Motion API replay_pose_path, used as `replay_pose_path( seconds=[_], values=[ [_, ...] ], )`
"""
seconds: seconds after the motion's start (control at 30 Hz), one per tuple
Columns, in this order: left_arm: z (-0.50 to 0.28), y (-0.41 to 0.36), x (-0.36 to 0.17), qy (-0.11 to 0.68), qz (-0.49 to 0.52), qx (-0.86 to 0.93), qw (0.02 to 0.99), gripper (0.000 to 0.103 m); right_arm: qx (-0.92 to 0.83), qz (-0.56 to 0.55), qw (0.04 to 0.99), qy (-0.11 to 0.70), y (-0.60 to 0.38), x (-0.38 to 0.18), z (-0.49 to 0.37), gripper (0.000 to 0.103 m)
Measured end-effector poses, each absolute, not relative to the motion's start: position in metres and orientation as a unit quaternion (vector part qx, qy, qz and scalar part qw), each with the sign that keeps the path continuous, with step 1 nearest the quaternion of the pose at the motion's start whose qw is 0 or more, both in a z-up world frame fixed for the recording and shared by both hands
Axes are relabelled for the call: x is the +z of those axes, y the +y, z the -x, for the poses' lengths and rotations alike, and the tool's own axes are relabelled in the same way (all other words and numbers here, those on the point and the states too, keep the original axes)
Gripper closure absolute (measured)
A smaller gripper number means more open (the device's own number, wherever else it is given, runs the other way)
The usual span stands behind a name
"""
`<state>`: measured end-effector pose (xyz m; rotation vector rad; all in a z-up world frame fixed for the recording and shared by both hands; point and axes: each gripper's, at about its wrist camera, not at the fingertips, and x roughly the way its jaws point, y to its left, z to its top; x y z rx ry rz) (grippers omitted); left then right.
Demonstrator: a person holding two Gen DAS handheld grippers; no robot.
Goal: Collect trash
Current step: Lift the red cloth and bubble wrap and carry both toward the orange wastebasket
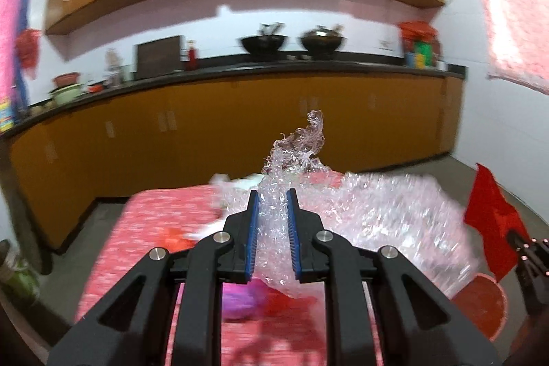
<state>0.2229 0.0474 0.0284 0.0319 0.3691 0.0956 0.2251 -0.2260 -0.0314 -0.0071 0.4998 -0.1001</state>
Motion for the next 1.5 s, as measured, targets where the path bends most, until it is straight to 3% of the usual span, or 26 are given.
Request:
replay_pose_path(
  seconds=[0.27, 0.7, 1.1, 1.5],
  values=[
    [-0.254, -0.022, 0.006, 0.202, -0.027, -0.005, 0.979, 0.087, -0.123, -0.017, 0.952, 0.278, -0.301, -0.06, -0.213, 0.101],
    [-0.255, 0.083, 0.033, 0.181, -0.015, 0.133, 0.974, 0.087, -0.093, -0.014, 0.955, 0.28, -0.278, -0.066, -0.221, 0.101],
    [-0.249, 0.127, 0.07, 0.156, -0.027, 0.189, 0.969, 0.087, -0.081, -0.009, 0.962, 0.261, -0.266, -0.043, -0.219, 0.101],
    [-0.255, 0.012, 0.059, 0.167, -0.056, 0.046, 0.983, 0.087, -0.118, -0.008, 0.954, 0.275, -0.294, -0.057, -0.213, 0.101]
  ],
)
